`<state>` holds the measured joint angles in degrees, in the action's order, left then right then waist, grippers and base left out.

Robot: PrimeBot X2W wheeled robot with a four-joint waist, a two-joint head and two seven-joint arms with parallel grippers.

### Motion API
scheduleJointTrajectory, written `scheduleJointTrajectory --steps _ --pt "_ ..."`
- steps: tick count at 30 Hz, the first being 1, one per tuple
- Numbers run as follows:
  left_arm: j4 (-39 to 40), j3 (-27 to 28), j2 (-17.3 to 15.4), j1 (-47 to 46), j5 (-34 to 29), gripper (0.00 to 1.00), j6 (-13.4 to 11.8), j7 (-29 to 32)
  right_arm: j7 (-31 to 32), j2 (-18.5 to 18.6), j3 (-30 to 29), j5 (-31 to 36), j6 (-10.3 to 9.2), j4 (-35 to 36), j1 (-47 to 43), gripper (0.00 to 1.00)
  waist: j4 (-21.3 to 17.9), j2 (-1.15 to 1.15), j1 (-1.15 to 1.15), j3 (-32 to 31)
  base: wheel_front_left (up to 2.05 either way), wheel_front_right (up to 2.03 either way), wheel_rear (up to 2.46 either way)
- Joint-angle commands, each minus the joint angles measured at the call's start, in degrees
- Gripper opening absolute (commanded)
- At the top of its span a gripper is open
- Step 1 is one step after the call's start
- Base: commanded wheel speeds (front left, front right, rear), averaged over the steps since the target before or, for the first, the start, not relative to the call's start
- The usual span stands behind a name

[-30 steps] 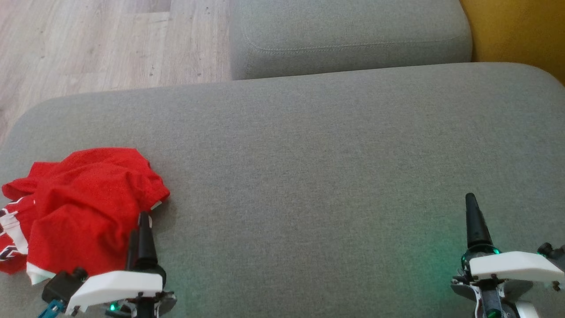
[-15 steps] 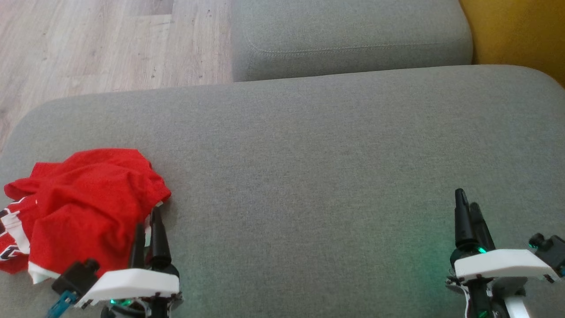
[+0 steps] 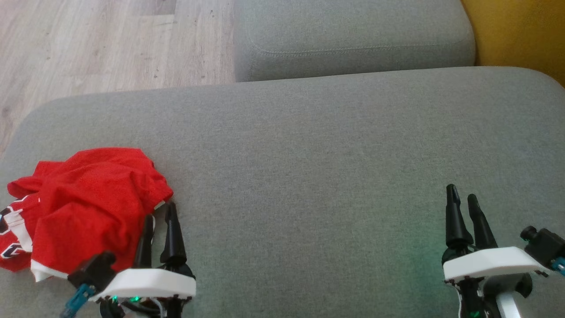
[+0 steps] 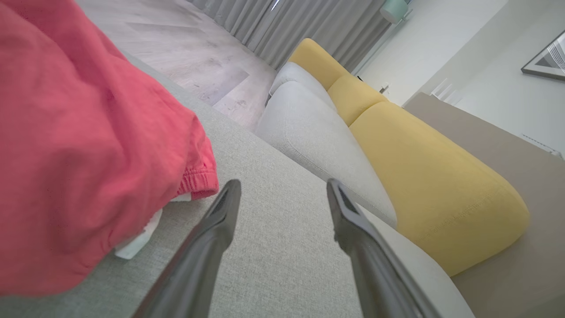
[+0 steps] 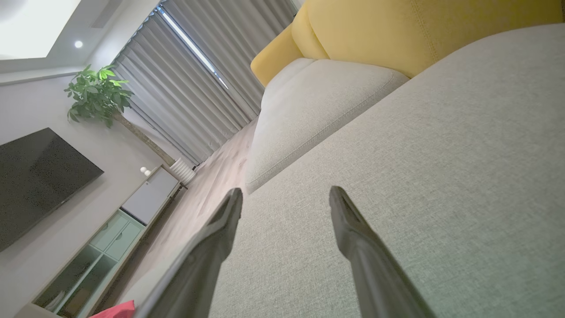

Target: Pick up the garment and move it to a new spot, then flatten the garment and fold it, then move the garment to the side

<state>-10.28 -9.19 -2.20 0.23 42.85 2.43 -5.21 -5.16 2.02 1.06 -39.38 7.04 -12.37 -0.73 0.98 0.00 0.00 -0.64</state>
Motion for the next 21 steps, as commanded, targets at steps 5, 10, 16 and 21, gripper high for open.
scheduleJointTrajectory --steps 5,10,16,21 --pt "2.4 0.2 -0.5 -2.6 -4.5 1.00 -0.7 -1.5 -1.6 0.6 1.5 4.5 0.28 2.7 1.3 1.00 0.2 0.00 0.00 -0.2 0.00 0.00 0.00" --pt "2.6 -0.6 -0.5 -2.6 -8.4 1.00 -1.3 -2.3 -2.4 0.7 2.2 8.1 0.29 3.1 1.2 1.00 0.2 0.00 0.00 -0.3 0.00 0.00 0.00" --pt "3.0 -1.6 -0.5 -2.8 -12.7 1.00 -2.0 -3.4 -3.5 0.7 3.0 12.7 0.32 3.5 1.2 1.00 0.3 0.00 0.00 -0.2 0.00 0.00 0.00" --pt "3.2 -2.1 -0.6 -3.1 -15.9 1.00 -2.6 -4.2 -4.3 0.7 3.7 17.0 0.33 3.6 1.2 1.00 0.5 0.00 0.00 -0.1 0.00 0.00 0.00"
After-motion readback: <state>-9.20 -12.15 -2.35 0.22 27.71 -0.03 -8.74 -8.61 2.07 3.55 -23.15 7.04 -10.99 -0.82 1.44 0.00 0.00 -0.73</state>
